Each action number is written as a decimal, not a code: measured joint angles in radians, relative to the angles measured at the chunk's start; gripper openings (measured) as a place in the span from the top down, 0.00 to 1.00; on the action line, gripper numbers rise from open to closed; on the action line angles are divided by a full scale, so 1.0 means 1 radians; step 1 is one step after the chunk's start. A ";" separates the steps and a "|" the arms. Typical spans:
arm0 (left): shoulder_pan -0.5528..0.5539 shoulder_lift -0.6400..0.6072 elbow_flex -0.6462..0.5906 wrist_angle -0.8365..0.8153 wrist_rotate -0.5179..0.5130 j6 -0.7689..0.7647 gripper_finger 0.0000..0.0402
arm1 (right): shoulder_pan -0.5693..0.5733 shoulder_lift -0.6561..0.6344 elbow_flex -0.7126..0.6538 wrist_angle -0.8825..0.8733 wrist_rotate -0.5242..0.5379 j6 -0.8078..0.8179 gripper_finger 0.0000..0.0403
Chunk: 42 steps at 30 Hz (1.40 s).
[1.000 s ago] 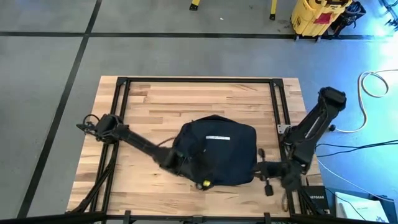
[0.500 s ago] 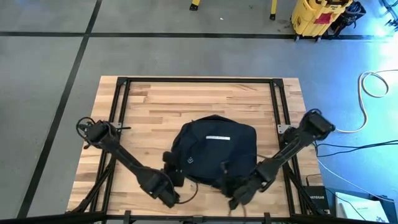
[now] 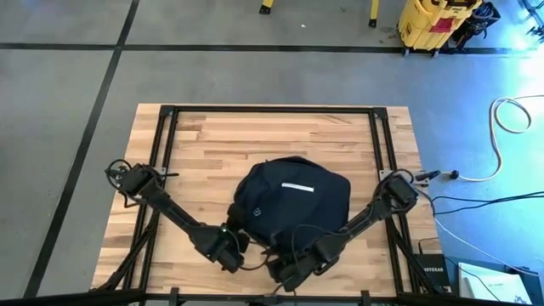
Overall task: Unpack backpack
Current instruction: Close the black backpack
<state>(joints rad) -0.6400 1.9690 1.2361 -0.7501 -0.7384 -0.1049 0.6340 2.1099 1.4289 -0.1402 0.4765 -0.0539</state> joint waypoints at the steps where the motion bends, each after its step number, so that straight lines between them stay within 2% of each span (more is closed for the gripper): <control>1: 0.001 0.000 -0.005 0.001 -0.005 0.001 0.81 | -0.004 0.010 0.013 -0.002 0.009 0.000 0.61; 8: -0.029 -0.001 -0.006 0.091 -0.006 0.003 0.81 | -0.035 0.047 0.051 0.008 0.048 0.023 0.61; 11: -0.036 -0.002 -0.005 0.130 0.007 0.003 0.81 | -0.032 0.048 0.052 -0.031 0.050 0.078 0.63; 14: -0.041 -0.012 -0.006 0.181 0.016 -0.004 0.81 | -0.030 0.059 0.052 -0.104 0.102 0.185 0.67; 18: -0.041 -0.037 -0.002 0.320 0.104 0.017 0.81 | -0.033 0.075 0.050 -0.153 0.098 0.312 0.75; 21: -0.035 -0.021 -0.006 0.431 0.174 0.102 0.81 | -0.017 0.075 0.050 -0.150 0.095 0.363 0.78; 24: -0.024 -0.016 -0.006 0.493 0.199 0.166 0.81 | 0.004 0.075 0.050 -0.192 0.101 0.402 0.82; 31: -0.026 -0.073 -0.006 0.460 0.150 0.211 0.81 | 0.041 0.074 0.050 -0.337 0.147 0.547 0.98; 37: -0.042 -0.117 -0.006 0.410 0.139 0.211 0.81 | 0.064 0.073 0.050 -0.369 0.176 0.602 0.99; 42: -0.014 -0.097 -0.006 0.452 0.164 0.215 0.81 | 0.089 0.073 0.050 -0.387 0.170 0.658 1.00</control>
<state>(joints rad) -0.6539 1.8723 1.2301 -0.2985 -0.5742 0.1100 0.7229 2.1834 1.4788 -0.5275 0.6466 0.6046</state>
